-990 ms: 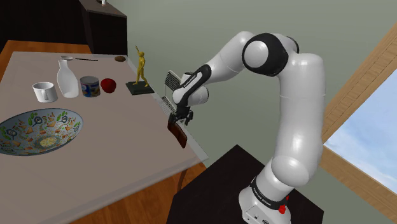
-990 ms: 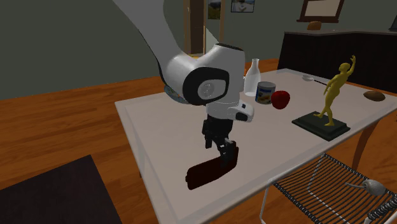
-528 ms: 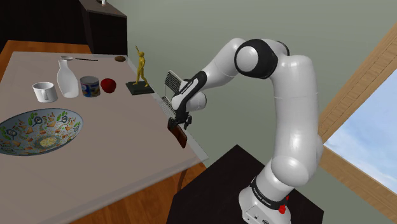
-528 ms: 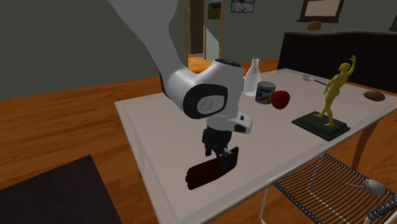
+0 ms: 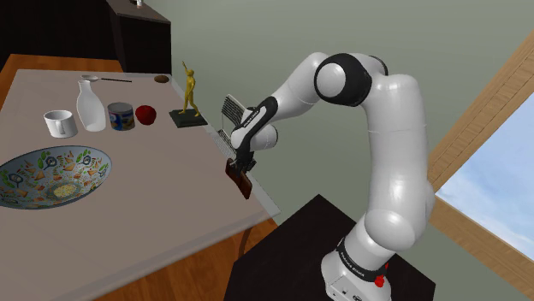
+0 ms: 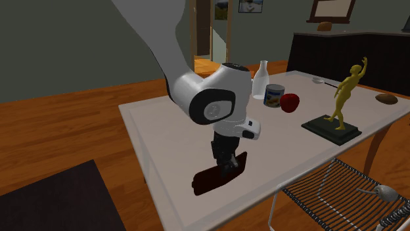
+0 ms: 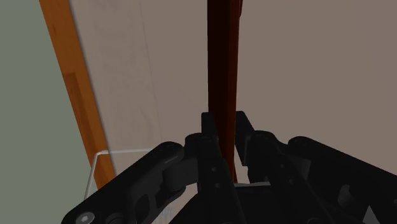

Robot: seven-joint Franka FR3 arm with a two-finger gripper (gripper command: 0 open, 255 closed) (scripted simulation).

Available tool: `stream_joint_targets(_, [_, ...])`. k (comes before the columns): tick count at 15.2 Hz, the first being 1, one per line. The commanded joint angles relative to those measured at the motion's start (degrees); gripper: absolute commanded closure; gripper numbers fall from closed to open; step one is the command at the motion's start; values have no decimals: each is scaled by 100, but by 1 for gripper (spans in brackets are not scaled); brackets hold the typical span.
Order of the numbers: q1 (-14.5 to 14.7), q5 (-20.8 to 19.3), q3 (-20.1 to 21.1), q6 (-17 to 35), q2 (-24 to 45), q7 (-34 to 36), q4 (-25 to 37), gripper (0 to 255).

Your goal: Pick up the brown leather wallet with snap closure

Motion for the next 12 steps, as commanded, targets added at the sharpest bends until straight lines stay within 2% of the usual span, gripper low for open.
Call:
stream_joint_targets(1, [2, 1, 6, 0, 2, -2, 1, 255])
stream_joint_targets(12, [68, -88, -75, -497, -634, 89, -137, 255])
